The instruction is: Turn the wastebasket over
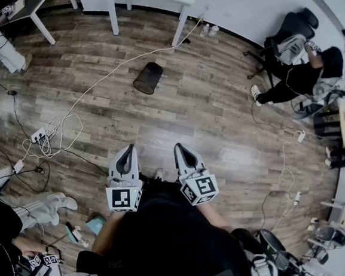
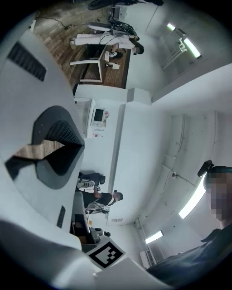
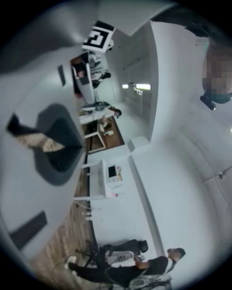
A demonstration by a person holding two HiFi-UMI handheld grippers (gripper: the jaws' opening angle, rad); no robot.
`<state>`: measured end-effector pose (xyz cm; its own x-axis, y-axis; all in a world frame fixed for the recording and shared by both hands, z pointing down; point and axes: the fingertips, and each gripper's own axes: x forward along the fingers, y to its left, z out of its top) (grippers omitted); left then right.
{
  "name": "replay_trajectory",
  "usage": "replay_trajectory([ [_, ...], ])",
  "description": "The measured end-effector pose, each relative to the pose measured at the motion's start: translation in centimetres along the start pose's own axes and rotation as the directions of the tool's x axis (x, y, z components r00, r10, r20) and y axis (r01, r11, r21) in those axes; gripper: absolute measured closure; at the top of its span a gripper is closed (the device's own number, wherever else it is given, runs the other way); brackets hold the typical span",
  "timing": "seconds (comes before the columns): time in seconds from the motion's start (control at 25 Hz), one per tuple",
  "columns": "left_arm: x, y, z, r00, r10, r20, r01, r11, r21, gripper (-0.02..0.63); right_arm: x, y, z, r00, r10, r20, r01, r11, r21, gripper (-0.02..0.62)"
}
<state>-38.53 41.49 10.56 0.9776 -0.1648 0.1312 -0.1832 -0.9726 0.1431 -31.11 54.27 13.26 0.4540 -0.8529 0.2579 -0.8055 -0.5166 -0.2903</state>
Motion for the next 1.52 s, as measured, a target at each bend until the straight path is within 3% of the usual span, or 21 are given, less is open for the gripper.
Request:
replay_trajectory([
  [0.52,-0.4,2.8,-0.1,1.000,-0.024,-0.002,0.024,0.999,-0.021,0.572,1.8,2.4,0.1,1.000,-0.005,0.019,0.005,1.000,0.019,0.565],
  [0.92,-0.3,6.9,-1.3,0.999,-0.038,-0.020,0.037,0.997,-0.072,0.572,4.2,3.9,-0.1,0.998,-0.060,0.031,0.060,0.998,-0.003,0.565],
  [1.24,3.3,8.7,-2.3,0.999,-0.032,-0.034,0.029,0.997,-0.077,0.572,9.0,1.3,0.7,0.998,-0.058,0.025,0.058,0.998,-0.010,0.563],
  [1.52,10.7,9.7,-2.1,0.997,0.068,-0.034,-0.071,0.995,-0.071,0.572,15.6,-4.7,3.1,1.000,0.022,0.011,-0.021,0.999,-0.036,0.564],
])
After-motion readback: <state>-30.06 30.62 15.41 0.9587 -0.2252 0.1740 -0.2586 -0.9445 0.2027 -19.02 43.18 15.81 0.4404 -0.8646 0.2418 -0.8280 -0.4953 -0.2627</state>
